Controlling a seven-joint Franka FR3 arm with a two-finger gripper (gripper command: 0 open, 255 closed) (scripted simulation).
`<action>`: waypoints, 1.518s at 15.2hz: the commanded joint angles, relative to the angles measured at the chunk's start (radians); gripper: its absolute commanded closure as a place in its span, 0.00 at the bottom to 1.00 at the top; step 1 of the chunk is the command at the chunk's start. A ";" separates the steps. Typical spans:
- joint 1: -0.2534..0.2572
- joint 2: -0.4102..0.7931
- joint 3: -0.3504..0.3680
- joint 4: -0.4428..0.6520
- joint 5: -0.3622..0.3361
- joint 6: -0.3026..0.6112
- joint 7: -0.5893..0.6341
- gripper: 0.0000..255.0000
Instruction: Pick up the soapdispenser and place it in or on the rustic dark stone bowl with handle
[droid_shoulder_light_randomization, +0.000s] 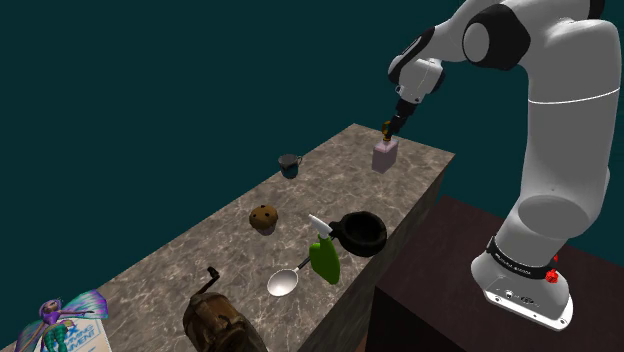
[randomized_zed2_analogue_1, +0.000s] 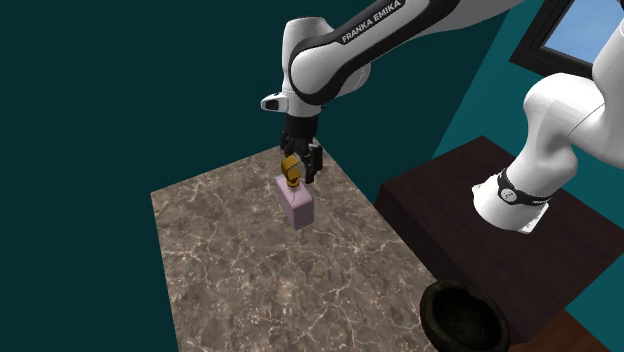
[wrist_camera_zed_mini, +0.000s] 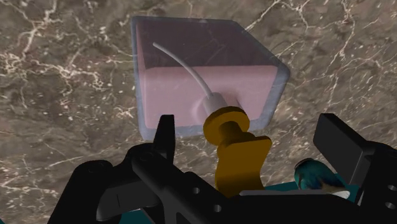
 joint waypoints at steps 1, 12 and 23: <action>0.000 0.000 0.000 0.000 0.000 0.000 0.000 1.00; 0.006 -0.018 -0.008 0.004 -0.018 -0.015 0.017 1.00; 0.030 -0.108 -0.042 0.044 -0.112 -0.105 0.105 1.00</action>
